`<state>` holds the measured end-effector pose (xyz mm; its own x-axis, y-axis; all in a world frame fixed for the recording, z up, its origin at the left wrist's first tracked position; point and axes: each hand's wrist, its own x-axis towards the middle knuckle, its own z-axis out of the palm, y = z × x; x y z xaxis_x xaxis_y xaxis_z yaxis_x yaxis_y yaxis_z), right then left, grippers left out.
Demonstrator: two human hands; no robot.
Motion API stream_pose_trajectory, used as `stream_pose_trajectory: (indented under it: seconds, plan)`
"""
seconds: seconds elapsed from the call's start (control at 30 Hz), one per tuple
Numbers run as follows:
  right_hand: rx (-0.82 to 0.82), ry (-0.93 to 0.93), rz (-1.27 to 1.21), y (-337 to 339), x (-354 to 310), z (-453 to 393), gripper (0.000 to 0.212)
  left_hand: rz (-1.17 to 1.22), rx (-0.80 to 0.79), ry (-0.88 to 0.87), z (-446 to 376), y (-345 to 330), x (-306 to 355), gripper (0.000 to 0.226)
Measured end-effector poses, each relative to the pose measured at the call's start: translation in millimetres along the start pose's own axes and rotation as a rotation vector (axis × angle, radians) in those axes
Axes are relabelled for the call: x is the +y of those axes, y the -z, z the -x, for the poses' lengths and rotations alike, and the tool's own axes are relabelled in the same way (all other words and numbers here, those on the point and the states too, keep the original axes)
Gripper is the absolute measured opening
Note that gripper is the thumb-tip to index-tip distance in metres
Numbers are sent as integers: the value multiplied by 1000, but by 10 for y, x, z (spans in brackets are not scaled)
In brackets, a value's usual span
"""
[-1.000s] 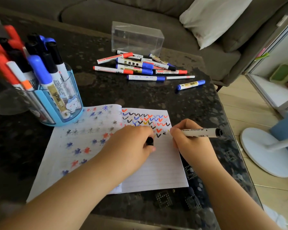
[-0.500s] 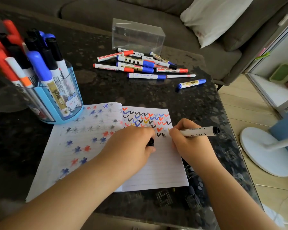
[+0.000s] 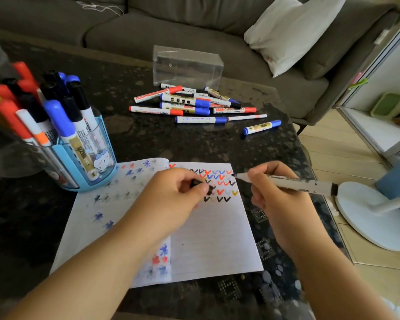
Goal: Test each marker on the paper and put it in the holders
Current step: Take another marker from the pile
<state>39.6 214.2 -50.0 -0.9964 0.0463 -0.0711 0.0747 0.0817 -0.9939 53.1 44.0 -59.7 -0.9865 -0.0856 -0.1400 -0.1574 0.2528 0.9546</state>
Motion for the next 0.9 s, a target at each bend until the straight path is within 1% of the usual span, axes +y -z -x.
stream_pose_trajectory:
  seconds: [0.07, 0.13, 0.2, 0.3, 0.33, 0.4, 0.57, 0.63, 0.7, 0.73, 0.83, 0.9]
  plan:
    - [-67, 39, -90, -11, -100, 50, 14, 339, -33, 163, 5, 24, 82, 14]
    - [-73, 49, -146, -25, -138, 78, 16, 515, -67, 223, 22, 33, 128, 18]
    - [-40, 56, -177, -38, -147, 87, 24, 595, -109, 229, 39, 34, 132, 18]
    - [-26, 50, -222, -65, -162, 94, 39, 627, -157, 221, 65, 37, 137, 17]
    - [-32, 51, -227, -71, -166, 98, 40, 631, -170, 215, 74, 36, 144, 17]
    - [-43, 56, -232, -72, -165, 104, 32, 636, -192, 204, 80, 27, 155, 17]
    - [-92, 64, -197, -76, -138, 104, 25, 570, -253, 169, 111, 4, 167, 16]
    - [-119, 63, -134, -72, -134, 104, 23, 465, -275, 128, 117, 9, 167, 16]
    - [-144, 71, -88, -54, -144, 102, 23, 278, -293, 41, 111, 29, 157, 16]
    - [-150, 76, -77, -44, -150, 101, 25, 174, -308, -9, 111, 43, 158, 16]
    - [-134, 88, -28, -39, -168, 120, 47, -61, -355, -95, 143, 67, 152, 15]
    - [-110, 107, 1, -74, -184, 143, 50, -145, -365, -120, 179, 69, 151, 13]
